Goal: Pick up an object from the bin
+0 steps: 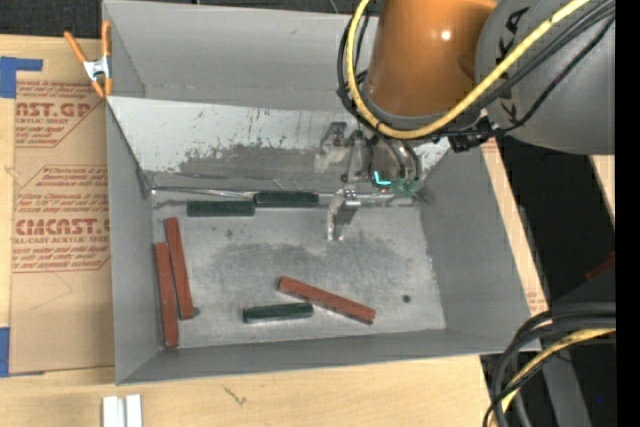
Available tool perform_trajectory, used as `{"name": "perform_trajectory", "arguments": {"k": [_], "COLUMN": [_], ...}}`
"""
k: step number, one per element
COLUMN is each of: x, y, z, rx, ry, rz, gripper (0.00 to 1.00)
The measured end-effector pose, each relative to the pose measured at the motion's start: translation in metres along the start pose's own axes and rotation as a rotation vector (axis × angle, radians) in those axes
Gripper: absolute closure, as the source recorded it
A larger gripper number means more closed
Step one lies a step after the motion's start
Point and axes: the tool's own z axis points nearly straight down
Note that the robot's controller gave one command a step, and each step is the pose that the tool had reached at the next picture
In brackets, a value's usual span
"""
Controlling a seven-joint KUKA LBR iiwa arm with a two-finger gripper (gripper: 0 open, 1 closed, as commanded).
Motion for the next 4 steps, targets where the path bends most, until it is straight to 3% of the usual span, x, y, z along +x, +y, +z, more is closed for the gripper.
{"name": "perform_trajectory", "arguments": {"k": [1,2,3,4], "x": [-0.001,0.006,0.025,0.060], "y": [0.000,-0.008,-0.013,-0.013], "z": [-0.005,0.044,0.105,0.142], "rx": [-0.001,0.000,0.000,-0.001], "ry": [-0.008,-0.015,-0.011,-0.005], "rz": [0.001,-0.045,-0.057,-0.068], "gripper": [0.00,0.00,0.00,0.00]}}
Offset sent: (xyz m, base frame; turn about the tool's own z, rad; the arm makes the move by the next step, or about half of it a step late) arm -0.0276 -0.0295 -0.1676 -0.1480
